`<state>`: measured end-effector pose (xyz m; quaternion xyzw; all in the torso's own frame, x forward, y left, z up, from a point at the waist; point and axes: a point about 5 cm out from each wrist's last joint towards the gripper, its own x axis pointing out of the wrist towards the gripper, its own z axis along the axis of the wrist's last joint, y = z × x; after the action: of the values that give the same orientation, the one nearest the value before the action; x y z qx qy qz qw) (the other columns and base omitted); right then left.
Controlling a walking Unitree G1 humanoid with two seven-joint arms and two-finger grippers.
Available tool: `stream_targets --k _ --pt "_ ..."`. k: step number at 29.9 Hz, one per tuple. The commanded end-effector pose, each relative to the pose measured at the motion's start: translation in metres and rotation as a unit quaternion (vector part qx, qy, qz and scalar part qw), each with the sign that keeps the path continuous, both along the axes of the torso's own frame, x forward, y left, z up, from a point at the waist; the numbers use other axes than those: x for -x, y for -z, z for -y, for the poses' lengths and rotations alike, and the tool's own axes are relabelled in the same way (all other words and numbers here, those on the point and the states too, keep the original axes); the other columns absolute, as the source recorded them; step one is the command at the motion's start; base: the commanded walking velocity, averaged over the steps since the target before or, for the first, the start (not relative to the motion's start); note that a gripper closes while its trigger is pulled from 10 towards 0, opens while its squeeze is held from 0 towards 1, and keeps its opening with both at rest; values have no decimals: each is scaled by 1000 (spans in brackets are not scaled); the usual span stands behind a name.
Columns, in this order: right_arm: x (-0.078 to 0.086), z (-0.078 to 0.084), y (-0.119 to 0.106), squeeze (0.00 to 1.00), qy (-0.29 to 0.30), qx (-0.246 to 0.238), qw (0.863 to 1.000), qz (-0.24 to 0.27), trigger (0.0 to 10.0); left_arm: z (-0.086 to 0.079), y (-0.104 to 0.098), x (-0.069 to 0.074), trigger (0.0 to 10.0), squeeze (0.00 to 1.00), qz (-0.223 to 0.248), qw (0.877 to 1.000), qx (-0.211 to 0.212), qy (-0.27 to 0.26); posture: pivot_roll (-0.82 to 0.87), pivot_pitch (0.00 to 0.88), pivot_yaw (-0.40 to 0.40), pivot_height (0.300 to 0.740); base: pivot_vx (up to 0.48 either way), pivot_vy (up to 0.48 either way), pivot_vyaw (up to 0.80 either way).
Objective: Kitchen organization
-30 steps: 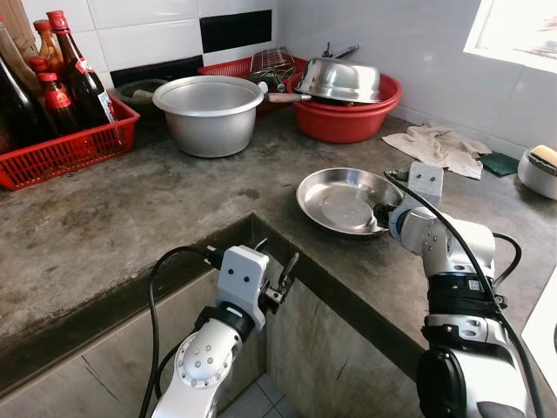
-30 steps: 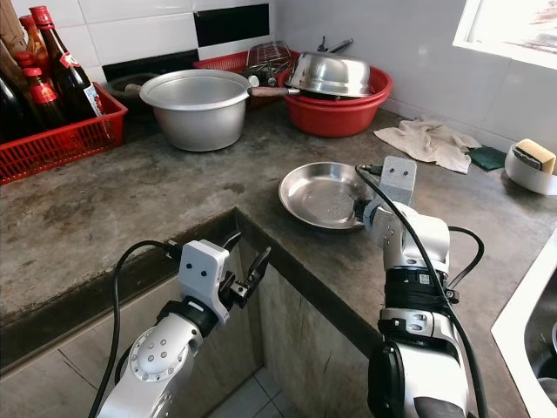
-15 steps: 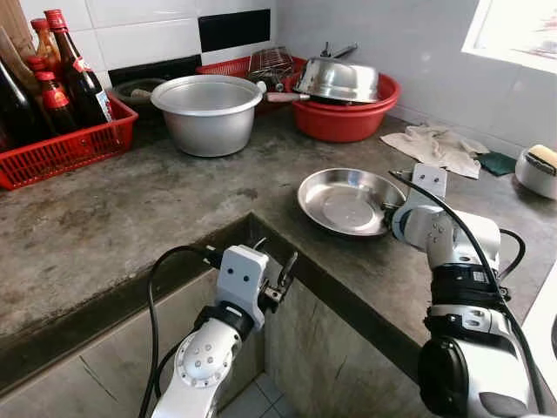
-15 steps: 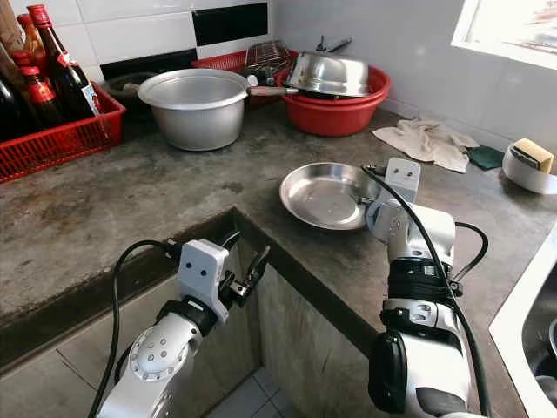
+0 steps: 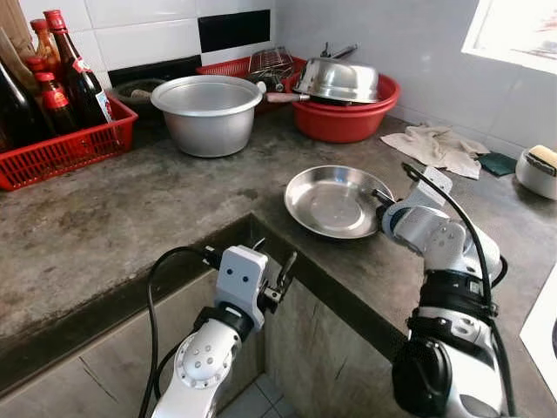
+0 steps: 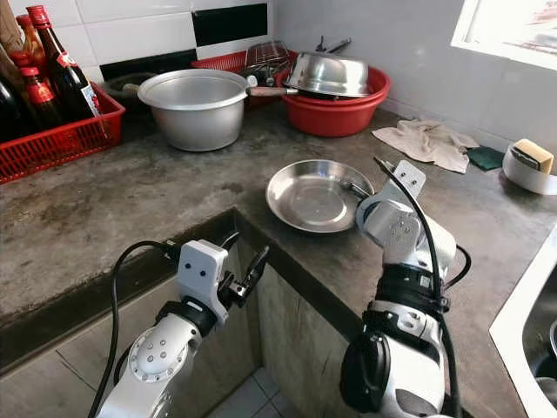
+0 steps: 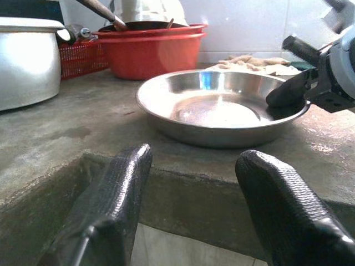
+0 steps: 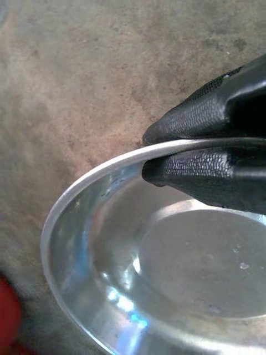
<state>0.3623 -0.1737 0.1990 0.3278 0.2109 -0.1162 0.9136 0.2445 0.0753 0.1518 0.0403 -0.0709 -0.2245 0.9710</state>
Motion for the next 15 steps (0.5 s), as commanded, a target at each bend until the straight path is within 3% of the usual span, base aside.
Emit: stream_targets --k 1,3,6,8,12,13,15 --pt "5 2 -8 0 27 -37 998 38 0 1 -2 0 10000 0 6 1000 -3 1 80 19 -51 740 0 0 0" --pt "11 6 -17 0 49 -9 995 84 0 2 -2 -1 10000 0 7 1000 -3 3 78 15 -48 740 0 0 0" --pt "22 10 -36 0 52 100 980 163 0 2 -2 -1 10000 0 8 1000 -3 4 76 9 -44 740 0 0 0" --pt "32 8 -46 0 47 177 961 209 0 2 -3 -2 10000 0 9 1000 -3 4 76 6 -46 740 0 0 0" --pt "56 5 -60 0 52 335 901 270 0 2 -4 -3 10000 0 11 1000 -3 4 71 4 -42 740 0 0 0" --pt "64 6 -58 0 63 380 881 275 0 1 -4 -4 10000 0 13 1000 -1 3 67 3 -39 740 0 0 0" --pt "72 9 -52 0 72 394 876 269 0 2 -5 -4 10000 0 13 1000 0 3 63 4 -34 740 0 0 0"
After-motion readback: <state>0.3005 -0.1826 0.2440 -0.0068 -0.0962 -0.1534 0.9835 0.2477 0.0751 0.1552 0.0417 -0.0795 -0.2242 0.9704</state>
